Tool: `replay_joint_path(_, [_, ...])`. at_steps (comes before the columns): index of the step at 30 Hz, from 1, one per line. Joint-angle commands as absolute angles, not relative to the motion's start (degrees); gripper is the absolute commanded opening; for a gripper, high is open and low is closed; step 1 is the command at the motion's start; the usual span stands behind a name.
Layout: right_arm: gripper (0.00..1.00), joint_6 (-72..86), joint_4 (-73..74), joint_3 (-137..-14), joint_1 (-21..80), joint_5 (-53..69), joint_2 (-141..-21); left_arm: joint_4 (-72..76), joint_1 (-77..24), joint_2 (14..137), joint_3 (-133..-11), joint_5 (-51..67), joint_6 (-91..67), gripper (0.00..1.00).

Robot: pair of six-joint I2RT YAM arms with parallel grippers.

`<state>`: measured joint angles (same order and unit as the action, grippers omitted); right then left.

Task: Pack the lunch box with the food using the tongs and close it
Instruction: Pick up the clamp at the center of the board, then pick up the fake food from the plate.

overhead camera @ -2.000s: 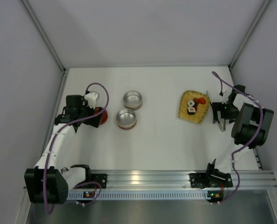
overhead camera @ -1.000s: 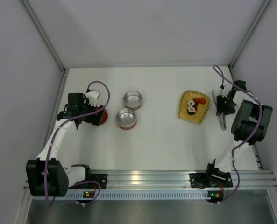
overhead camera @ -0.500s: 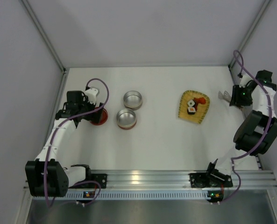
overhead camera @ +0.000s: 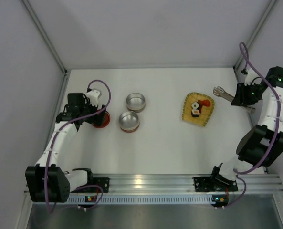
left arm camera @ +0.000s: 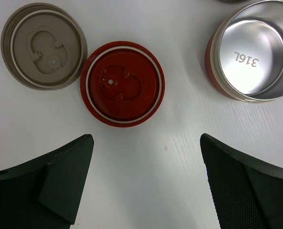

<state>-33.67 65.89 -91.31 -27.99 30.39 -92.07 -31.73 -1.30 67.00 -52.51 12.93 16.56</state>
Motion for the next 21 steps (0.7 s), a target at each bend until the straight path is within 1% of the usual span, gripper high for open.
replay_joint_path(1, [0.34, -40.33, 72.85, -94.04, -27.34, 35.51, -86.23, -32.61, -1.32, 65.3, -54.93, 15.55, 15.65, 0.98])
replay_joint_path(9, [0.36, -42.1, 72.34, -89.74, -24.61, 33.58, -81.66, -35.77, -1.32, 65.04, -57.13, 18.19, 14.77, 0.98])
replay_joint_path(21, [0.35, -38.15, 64.61, -80.34, -12.49, 23.74, -76.82, -39.55, -1.32, 65.21, -59.41, 19.86, 14.15, 0.98])
